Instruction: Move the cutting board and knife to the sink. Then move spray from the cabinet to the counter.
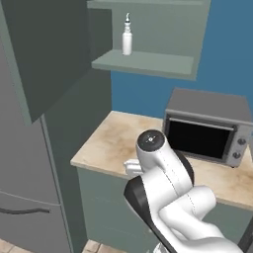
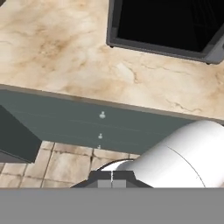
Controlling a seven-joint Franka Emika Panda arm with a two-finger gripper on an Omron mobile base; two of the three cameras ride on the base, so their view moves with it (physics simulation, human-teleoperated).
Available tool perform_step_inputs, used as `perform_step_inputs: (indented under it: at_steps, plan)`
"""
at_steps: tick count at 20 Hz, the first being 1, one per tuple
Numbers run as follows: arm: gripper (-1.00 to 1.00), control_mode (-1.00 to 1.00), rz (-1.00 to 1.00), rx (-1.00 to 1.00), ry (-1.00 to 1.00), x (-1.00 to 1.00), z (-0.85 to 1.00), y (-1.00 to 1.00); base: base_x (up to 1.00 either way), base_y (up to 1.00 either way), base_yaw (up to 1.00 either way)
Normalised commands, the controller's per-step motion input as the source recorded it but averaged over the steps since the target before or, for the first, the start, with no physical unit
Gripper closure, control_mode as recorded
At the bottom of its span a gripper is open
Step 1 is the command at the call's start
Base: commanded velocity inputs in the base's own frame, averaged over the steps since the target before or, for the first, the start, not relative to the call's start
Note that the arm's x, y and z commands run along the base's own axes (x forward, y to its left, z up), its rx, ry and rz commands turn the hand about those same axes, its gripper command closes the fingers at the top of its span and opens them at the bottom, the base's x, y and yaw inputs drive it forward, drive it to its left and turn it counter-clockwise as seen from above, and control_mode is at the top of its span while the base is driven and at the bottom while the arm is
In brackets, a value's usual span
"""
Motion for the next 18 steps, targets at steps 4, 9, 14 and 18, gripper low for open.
perform_step_inputs:
  at_steps: [4, 9, 14, 18]
  plan:
    - [1.0, 1.0, 0.0, 0.0, 0.0, 0.0, 0.0, 0.0, 0.58, 0.43, -0.29]
    - [1.0, 1.0, 0.0, 0.0, 0.0, 0.0, 0.0, 0.0, 0.48, 0.39, -0.44]
    - [1.0, 1.0, 0.0, 0.0, 0.0, 0.0, 0.0, 0.0, 0.33, 0.44, -0.47]
    - [1.0, 1.0, 0.0, 0.0, 0.0, 0.0, 0.0, 0.0, 0.15, 0.35, -0.31]
